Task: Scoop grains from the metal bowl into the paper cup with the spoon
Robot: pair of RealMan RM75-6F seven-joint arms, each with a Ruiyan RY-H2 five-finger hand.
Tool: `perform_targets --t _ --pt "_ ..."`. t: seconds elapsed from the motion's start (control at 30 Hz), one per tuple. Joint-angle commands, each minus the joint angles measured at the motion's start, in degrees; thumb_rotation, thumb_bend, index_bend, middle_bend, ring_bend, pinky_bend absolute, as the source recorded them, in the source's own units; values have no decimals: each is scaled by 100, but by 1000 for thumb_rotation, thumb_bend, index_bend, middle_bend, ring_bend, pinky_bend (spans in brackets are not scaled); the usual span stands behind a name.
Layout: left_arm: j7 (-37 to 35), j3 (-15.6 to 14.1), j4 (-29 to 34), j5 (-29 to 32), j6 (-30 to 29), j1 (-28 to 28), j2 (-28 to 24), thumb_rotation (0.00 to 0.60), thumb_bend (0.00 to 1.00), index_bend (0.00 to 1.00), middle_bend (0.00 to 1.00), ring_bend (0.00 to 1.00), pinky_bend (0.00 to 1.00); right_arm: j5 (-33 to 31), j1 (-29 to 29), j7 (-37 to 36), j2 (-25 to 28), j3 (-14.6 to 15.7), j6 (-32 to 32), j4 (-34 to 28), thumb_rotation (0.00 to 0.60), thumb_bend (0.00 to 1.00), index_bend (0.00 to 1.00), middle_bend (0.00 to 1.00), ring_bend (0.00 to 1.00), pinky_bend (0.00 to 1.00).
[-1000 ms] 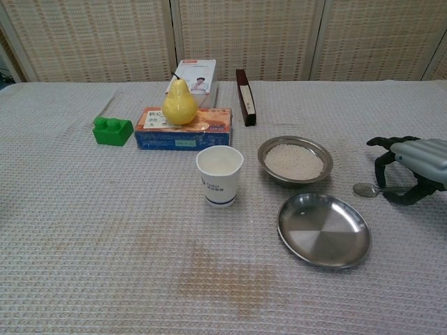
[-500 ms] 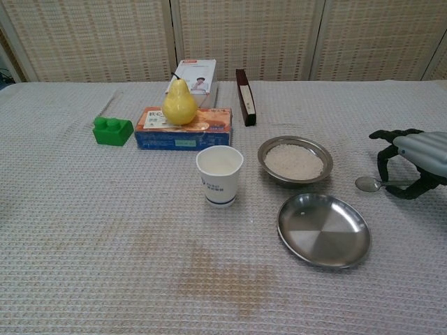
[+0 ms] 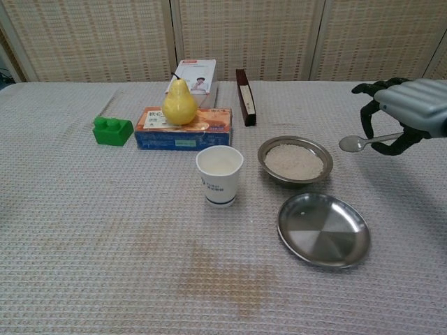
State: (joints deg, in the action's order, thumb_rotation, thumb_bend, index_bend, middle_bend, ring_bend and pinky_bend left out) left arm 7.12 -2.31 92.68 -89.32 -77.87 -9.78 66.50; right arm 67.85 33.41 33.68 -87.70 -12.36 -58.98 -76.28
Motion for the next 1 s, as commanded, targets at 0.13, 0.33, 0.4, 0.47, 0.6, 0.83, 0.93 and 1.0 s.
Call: perform_targets --t 0.13,0.33,0.4,0.47,0.6,0.83,0.93,1.0 --pt "-61 1 25 -34 -40 7 -41 600 501 0 0 0 155 -666 657 1907 -72 -296 -138 -432 600 367 643 29 0 0" --pt "-134 -20 27 -89 -57 9 -73 600 500 0 0 0 155 -1223 1094 3185 -392 -249 -278 -362 600 369 644 29 0 0" --pt "-150 -23 16 -99 -56 7 -74 600 500 0 0 0 155 -1278 1208 3472 -525 -187 -366 -279 600 370 644 29 0 0" --pt "-169 -22 13 -105 -62 8 -81 600 500 0 0 0 155 -1315 1310 3726 -669 -117 -448 -167 600 370 645 29 0 0" --pt "-203 -15 8 -108 -83 14 -91 600 500 0 0 0 155 -1383 1469 4015 -899 -20 -495 70 600 370 646 29 0 0" --pt "-244 -10 8 -102 -76 10 -111 600 500 0 0 0 155 -1567 1634 4347 -1185 136 -497 366 600 372 649 29 0 0" --pt "-260 -7 0 -91 -70 10 -113 600 500 0 0 0 155 -1607 1664 4415 -1263 220 -482 464 600 373 653 29 0 0" --pt "-261 -5 -12 -80 -58 7 -112 600 500 0 0 0 155 -1650 1687 4439 -1313 256 -453 519 600 372 653 29 0 0"
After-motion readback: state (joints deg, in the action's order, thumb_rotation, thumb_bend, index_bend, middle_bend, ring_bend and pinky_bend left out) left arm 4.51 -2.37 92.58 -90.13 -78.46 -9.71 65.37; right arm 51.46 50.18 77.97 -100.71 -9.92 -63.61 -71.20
